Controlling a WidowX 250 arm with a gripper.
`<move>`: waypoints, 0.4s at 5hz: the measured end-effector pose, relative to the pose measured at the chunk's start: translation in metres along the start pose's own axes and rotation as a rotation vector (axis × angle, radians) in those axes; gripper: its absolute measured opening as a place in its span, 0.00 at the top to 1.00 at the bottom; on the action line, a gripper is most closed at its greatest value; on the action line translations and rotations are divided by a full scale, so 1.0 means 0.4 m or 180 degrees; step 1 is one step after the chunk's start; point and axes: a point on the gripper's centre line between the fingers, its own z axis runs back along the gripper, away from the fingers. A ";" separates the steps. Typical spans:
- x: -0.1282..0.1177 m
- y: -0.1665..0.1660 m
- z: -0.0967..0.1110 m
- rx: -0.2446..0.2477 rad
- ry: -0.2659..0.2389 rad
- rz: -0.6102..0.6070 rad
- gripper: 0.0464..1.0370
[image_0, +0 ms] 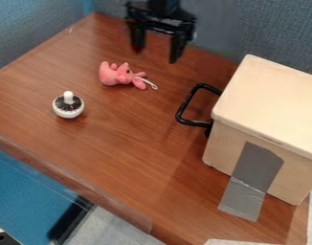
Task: Put the pink mouse above the drawer
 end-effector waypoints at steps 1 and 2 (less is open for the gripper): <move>0.022 0.040 -0.033 -0.0006 -0.0096 0.0047 0.04; 0.035 0.091 -0.063 0.0126 -0.0148 0.0046 0.04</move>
